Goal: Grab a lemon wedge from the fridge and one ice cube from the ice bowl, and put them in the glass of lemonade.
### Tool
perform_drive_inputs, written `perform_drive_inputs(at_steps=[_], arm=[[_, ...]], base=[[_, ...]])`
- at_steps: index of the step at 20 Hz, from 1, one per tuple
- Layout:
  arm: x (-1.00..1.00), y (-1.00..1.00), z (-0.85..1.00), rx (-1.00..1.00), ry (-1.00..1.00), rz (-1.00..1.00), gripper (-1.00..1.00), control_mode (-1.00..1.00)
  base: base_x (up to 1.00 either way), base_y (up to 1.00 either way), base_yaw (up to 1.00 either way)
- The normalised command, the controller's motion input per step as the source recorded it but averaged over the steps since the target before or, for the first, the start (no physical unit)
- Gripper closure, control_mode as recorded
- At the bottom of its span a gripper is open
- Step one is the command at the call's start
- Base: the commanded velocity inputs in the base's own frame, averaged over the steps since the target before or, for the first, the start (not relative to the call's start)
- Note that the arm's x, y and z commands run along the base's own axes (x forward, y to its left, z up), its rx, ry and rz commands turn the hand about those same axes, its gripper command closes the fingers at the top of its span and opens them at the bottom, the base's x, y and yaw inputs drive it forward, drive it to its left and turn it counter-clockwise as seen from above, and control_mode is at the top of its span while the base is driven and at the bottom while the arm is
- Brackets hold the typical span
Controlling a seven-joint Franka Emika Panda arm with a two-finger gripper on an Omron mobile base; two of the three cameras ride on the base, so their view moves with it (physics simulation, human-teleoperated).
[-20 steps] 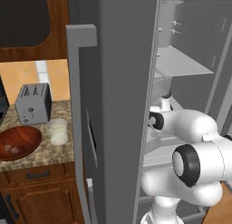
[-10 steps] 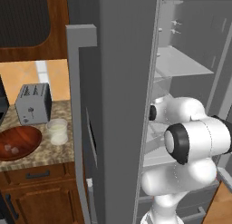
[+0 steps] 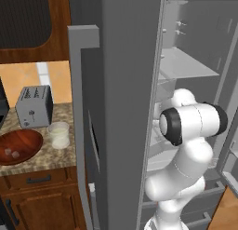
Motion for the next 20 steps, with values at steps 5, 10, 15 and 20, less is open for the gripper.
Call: perform_drive_inputs(at_steps=[5, 10, 15, 20], arm=[[0.26, 0.07, -0.40, -0.03, 0.00, 0.00, 1.00, -1.00], [0.24, 0.00, -0.29, -0.04, -0.14, 0.00, 1.00, -1.00], [0.09, 0.00, -0.25, -0.04, -0.09, 0.00, 1.00, -1.00], [-0.72, 0.00, -0.03, 0.00, -0.21, 0.00, 1.00, -1.00]], base=[[0.00, 0.00, 0.00], [0.00, 0.00, 0.00], [0.00, 0.00, 0.00], [0.00, 0.00, 0.00]])
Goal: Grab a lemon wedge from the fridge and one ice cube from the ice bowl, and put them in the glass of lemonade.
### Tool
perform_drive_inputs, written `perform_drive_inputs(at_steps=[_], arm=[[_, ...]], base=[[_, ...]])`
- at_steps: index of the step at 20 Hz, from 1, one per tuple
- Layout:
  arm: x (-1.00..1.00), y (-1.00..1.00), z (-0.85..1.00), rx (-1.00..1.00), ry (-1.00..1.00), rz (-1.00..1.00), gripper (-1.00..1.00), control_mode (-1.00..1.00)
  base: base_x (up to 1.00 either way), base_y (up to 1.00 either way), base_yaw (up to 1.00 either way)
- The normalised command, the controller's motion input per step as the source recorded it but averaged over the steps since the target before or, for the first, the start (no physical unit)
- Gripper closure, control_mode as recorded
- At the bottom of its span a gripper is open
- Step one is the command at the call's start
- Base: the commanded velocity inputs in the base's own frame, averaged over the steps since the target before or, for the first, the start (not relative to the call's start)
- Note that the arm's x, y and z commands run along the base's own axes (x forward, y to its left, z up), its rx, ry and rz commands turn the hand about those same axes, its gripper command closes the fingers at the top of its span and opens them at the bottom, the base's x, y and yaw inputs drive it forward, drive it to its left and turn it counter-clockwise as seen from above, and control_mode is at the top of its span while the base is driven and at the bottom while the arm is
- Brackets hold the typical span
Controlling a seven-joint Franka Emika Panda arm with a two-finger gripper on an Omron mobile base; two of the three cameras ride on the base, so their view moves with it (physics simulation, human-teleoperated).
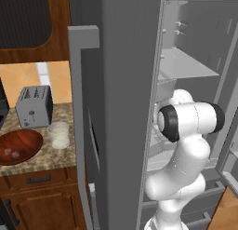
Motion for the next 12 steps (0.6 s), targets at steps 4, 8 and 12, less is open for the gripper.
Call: perform_drive_inputs(at_steps=[4, 8, 12], arm=[[-0.96, -0.01, 0.75, 0.07, -0.32, -0.06, 1.00, -1.00], [-0.57, -0.13, 1.00, 0.07, -0.03, -0.05, 1.00, -1.00], [-0.56, -0.26, 1.00, 0.14, 0.00, 0.00, 1.00, -1.00]], base=[[0.00, 0.00, 0.00], [0.00, 0.00, 0.00], [0.00, 0.00, 0.00]])
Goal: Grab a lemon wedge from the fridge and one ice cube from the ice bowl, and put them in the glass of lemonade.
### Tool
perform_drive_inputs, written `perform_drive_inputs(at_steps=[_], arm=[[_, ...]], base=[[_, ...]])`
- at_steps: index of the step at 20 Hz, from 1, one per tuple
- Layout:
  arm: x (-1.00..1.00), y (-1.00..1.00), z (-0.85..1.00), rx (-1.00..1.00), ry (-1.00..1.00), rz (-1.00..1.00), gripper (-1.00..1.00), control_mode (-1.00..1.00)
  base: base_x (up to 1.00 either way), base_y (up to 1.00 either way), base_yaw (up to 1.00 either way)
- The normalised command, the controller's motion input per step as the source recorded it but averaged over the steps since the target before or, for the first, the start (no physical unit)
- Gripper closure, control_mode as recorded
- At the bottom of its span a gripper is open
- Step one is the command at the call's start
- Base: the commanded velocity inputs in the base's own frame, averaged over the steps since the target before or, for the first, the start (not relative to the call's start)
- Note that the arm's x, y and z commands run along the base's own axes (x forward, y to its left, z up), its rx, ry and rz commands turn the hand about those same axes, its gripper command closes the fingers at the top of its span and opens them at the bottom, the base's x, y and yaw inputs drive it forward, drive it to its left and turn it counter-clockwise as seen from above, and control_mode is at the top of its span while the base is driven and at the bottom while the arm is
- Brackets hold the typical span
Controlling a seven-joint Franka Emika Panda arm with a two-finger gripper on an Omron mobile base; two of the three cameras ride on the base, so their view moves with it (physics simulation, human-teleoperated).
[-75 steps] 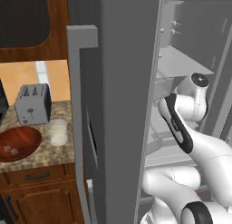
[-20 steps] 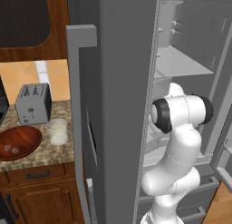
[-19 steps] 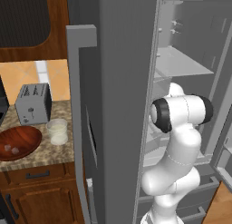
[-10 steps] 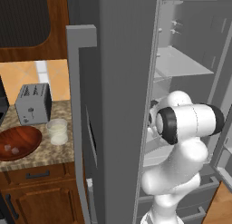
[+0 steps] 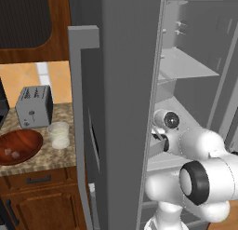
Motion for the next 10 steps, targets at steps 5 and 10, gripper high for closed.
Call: perform_drive_inputs(at_steps=[5, 10], arm=[[-0.75, -0.34, 1.00, 0.20, 0.03, 0.00, 1.00, -1.00], [-1.00, -0.15, 0.97, 0.11, 0.38, -0.01, 1.00, -1.00]], base=[[0.00, 0.00, 0.00], [0.00, 0.00, 0.00]])
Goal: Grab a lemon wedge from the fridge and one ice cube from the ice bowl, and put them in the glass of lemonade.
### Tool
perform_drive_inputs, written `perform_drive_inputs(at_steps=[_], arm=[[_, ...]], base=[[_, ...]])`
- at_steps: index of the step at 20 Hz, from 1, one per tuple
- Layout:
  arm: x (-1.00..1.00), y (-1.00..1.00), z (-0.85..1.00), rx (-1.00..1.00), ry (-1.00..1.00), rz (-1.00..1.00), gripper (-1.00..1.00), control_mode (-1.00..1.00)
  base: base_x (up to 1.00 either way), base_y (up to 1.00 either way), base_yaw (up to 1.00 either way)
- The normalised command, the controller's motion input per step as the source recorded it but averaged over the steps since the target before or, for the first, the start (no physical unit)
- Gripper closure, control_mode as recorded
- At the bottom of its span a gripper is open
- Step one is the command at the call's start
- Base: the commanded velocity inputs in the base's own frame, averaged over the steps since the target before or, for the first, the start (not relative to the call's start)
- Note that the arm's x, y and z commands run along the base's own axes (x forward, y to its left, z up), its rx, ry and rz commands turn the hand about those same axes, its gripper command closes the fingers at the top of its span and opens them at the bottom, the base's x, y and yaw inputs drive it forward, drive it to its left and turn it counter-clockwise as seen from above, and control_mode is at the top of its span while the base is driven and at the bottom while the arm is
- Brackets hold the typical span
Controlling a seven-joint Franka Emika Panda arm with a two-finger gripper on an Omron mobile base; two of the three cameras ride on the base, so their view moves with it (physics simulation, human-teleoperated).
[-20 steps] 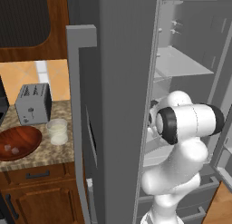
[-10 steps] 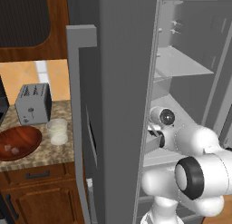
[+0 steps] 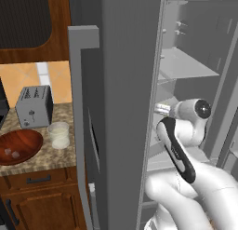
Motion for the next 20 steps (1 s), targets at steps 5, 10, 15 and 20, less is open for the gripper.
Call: perform_drive_inputs(at_steps=[5, 10, 15, 20], arm=[[-0.79, 0.00, 0.38, 0.00, 0.62, -0.03, 1.00, -1.00], [-0.85, 0.00, -0.22, -0.06, 0.50, -0.04, 1.00, -1.00], [0.00, 0.00, 0.00, 0.00, 0.00, 0.00, 1.00, 1.00], [0.00, 0.00, 0.00, 0.00, 0.00, 0.00, 1.00, 1.00]], base=[[0.00, 0.00, 0.00], [0.00, 0.00, 0.00], [-1.00, 0.01, 0.00], [-1.00, 0.83, 0.22]])
